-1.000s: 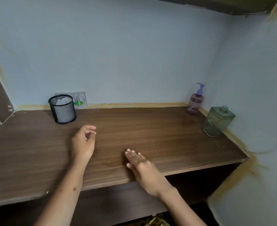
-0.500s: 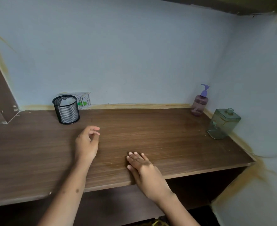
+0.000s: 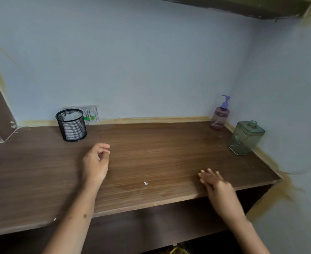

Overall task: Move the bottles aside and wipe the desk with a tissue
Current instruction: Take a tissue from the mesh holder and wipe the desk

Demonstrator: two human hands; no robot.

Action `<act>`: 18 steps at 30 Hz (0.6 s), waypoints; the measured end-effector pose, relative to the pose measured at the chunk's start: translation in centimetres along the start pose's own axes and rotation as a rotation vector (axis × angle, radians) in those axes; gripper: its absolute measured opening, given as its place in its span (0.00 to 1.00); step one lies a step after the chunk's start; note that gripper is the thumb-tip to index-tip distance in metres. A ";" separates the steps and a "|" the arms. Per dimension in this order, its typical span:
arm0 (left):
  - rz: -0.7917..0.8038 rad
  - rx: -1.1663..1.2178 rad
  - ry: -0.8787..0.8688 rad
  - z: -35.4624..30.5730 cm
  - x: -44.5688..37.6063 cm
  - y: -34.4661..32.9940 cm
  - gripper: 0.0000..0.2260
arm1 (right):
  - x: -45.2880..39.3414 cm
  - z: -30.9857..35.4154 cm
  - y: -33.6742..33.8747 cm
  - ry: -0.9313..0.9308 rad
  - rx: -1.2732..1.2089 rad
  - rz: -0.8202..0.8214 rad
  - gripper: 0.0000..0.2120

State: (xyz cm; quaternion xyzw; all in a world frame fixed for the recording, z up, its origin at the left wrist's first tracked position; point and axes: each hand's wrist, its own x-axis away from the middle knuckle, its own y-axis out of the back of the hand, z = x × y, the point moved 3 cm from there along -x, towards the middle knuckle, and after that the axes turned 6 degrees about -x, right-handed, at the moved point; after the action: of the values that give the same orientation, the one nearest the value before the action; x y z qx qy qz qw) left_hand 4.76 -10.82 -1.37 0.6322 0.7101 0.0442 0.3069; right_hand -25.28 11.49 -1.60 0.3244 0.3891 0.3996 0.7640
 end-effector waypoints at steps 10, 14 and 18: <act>0.004 -0.004 0.002 -0.2 0.2 0.2 0.12 | 1.0 -2.7 4.0 -0.116 -0.056 -0.154 0.16; 0.002 -0.009 -0.002 -0.2 0.1 0.1 0.12 | 1.9 -1.2 1.3 -0.131 0.065 -0.041 0.18; -0.003 -0.019 0.004 -0.2 0.1 0.1 0.12 | 1.9 1.6 -0.8 -0.080 -0.005 0.000 0.19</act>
State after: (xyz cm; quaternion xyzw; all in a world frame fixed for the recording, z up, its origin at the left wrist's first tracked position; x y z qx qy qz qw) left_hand 4.76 -10.62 -1.17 0.6280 0.7111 0.0517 0.3118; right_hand -22.95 12.44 -2.07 0.3384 0.3574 0.3874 0.7795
